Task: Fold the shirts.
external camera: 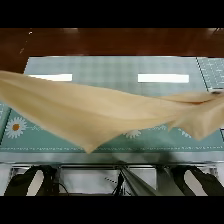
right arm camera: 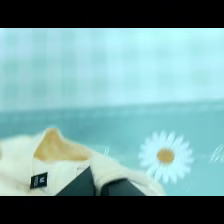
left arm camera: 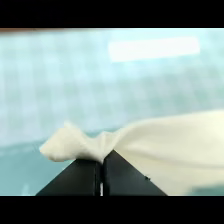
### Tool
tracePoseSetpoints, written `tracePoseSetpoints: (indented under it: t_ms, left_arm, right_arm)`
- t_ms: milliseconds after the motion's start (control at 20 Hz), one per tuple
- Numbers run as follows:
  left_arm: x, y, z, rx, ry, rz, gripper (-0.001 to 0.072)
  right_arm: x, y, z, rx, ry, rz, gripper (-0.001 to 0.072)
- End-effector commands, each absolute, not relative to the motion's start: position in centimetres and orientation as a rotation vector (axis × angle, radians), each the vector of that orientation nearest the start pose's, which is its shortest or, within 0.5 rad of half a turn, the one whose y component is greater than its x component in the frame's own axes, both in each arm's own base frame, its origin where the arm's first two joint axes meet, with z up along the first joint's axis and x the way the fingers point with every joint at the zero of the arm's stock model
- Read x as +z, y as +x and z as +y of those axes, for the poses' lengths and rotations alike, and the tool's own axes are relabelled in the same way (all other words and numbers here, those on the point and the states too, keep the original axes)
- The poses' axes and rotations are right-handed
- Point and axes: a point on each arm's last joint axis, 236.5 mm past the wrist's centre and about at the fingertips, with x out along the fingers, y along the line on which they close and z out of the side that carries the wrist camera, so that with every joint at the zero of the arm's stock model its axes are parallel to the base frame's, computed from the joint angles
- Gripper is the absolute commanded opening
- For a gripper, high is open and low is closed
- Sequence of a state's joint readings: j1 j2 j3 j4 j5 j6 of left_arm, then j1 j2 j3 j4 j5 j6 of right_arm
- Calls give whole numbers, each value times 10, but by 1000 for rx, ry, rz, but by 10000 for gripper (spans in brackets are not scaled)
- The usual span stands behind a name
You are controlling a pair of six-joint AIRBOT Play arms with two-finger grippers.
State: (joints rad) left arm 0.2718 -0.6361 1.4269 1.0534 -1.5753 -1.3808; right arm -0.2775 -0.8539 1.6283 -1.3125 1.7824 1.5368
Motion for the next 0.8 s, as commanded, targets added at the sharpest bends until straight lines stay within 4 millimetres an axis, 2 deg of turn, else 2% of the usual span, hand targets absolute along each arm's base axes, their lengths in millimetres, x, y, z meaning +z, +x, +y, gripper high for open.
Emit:
tracePoseSetpoints:
  t_ms: [0,100,250,350,550,750]
  left_arm:
    - [200,259,-47,-280,-235,882,19]
    - [170,286,-39,-250,-292,891,19]
    - [143,331,-36,-246,-354,882,19]
    - [121,358,-43,-264,-363,902,20]
    - [58,397,-62,-281,-369,995,20]
    - [1,413,-71,-269,-388,1096,20]
  right_arm:
    - [166,250,-2,69,158,1302,36]
    - [121,288,1,76,134,1327,37]
    - [83,363,2,76,178,1236,37]
    - [54,401,0,57,222,1202,37]
    - [7,458,-3,4,333,1128,37]
    - [-22,499,-10,-77,466,1031,37]
